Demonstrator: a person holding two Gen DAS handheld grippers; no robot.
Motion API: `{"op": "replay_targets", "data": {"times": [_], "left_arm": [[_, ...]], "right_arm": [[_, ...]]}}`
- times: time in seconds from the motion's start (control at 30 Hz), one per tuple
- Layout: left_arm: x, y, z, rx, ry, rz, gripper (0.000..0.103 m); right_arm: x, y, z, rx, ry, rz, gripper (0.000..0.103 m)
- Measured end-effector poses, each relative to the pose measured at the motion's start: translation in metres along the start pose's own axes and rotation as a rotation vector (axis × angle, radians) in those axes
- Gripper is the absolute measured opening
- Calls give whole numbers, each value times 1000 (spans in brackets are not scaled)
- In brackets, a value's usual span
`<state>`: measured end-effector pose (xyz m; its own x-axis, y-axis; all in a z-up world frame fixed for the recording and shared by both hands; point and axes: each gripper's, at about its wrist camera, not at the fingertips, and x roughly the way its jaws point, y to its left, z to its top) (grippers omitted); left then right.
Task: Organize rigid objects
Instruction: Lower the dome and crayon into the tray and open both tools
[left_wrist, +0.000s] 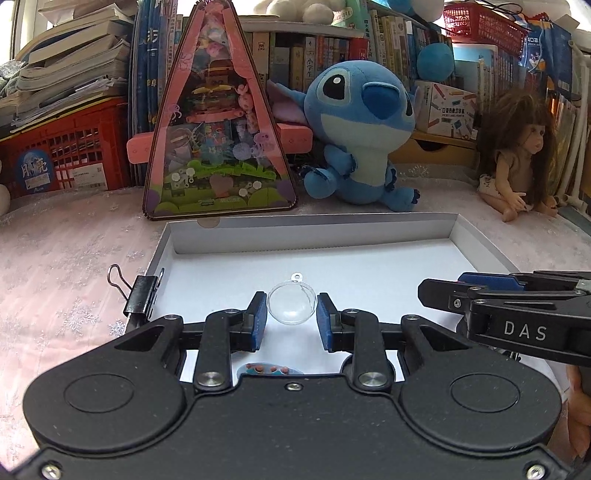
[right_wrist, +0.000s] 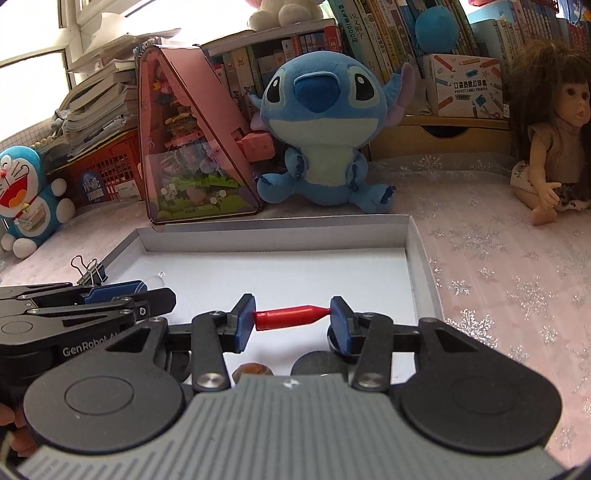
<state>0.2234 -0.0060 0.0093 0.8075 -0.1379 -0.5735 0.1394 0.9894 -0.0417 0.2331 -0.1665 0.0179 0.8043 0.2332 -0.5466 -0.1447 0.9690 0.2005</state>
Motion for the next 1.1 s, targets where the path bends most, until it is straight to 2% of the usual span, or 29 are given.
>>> {"op": "replay_targets", "data": {"times": [0.53,0.63,0.67,0.73,0.93,1.1], "left_arm": [[8,1,-1,-3,35,-10,27],[7,0,-1,-2,36,-8,27],[6,0,0,-3,36,-8,29],[5,0,-1,3,33,-8,34],[-7,-4,1,18,12,-7,45],[-30,-5,1,28,-24,-1,62]], "right_arm": [[5,-1,-1,-6,22,2,49],[3,-1,-1,-1,14,2,53],[2,-1,-1,2,7,2,53],[0,-1,-1,3,-1,4,65],[-11,1,1,-11,-34,2,71],[-27,1,1,-38,-64,-3,75]]}}
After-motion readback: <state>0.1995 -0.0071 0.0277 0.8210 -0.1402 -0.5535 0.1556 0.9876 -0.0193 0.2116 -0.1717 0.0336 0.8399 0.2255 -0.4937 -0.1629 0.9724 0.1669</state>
